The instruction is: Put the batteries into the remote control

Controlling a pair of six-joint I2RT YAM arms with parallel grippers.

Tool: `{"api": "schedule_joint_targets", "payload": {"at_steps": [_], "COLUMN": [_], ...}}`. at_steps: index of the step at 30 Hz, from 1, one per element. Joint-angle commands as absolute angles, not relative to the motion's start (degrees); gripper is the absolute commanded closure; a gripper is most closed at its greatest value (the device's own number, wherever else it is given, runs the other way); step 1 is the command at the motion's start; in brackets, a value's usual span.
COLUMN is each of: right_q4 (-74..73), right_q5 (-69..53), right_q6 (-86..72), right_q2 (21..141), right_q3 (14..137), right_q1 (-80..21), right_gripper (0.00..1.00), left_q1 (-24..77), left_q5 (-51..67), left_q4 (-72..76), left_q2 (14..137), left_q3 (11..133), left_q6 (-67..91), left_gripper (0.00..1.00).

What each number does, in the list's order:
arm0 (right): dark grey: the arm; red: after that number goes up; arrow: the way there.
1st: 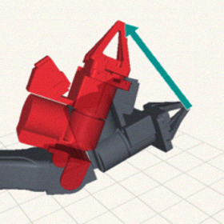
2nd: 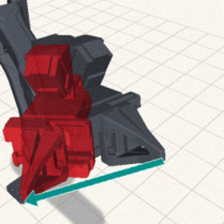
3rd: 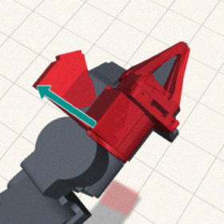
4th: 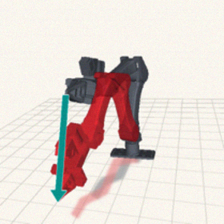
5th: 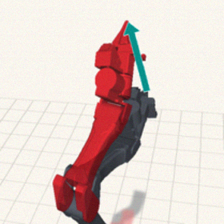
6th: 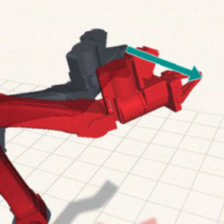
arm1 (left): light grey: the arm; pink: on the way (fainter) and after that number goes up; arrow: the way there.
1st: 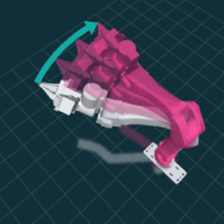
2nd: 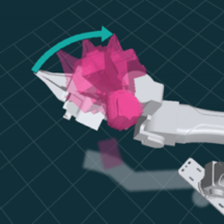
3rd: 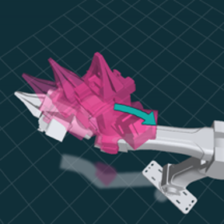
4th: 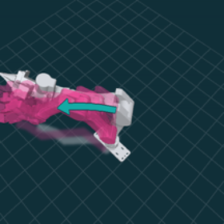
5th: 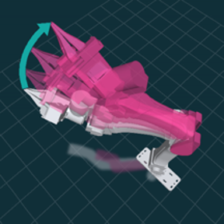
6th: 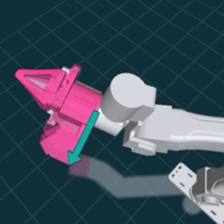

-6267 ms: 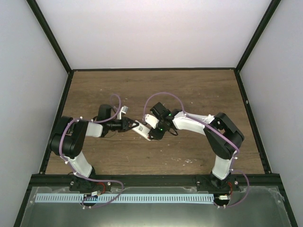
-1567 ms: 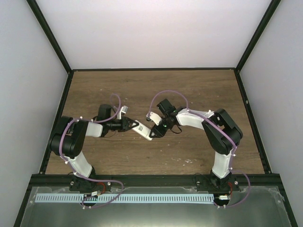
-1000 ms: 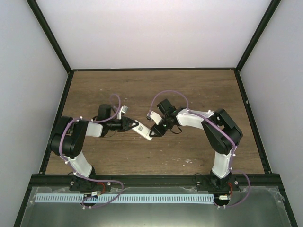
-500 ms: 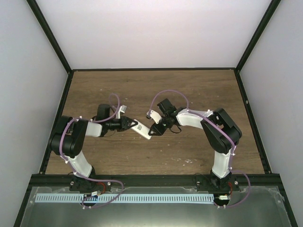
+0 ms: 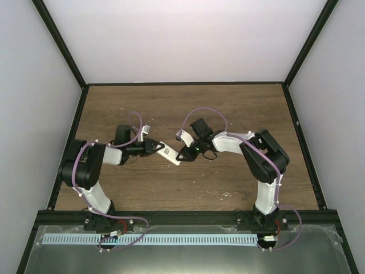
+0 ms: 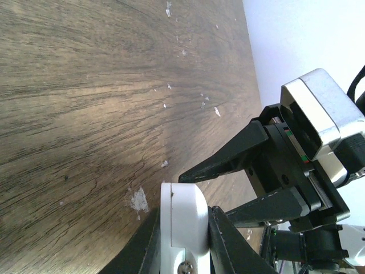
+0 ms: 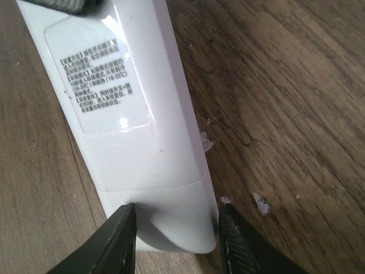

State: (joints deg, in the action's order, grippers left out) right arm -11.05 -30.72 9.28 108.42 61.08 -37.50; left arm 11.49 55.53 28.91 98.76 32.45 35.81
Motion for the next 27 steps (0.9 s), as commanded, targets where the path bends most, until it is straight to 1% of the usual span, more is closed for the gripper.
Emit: {"api": "schedule_joint_targets", "payload": {"at_steps": [1,13,19,23,27], "right_q4": [-3.72,-10.25,-15.06,-20.23,-24.3], "right_q5": [-27.4,-24.8,-24.91,-29.16,-33.33], "right_q6": [7.95,9.64,9.68,10.07,10.18], "right_q2": [111.34,99.56,94.04,91.62,89.55], "right_q3": [61.06,61.18,62.47,62.81,63.13], "right_q1": [-39.37,-38.57,-36.47,-34.05,-32.49], "right_gripper": [0.65,0.46,0.38,0.36,0.36], "left_q1": [13.75,13.74,13.76,13.8,13.92], "left_q5": [55.22,55.68,57.39,59.61,62.66], "left_q4": [29.11,29.97,34.27,38.16,37.84], "left_q2": [100.58,101.01,100.48,99.0,96.1], "left_q3": [31.38,31.75,31.5,31.78,32.97], "left_q6": [34.28,34.91,38.8,43.03,45.26], "left_gripper": [1.0,1.0,1.0,1.0,1.0]}}
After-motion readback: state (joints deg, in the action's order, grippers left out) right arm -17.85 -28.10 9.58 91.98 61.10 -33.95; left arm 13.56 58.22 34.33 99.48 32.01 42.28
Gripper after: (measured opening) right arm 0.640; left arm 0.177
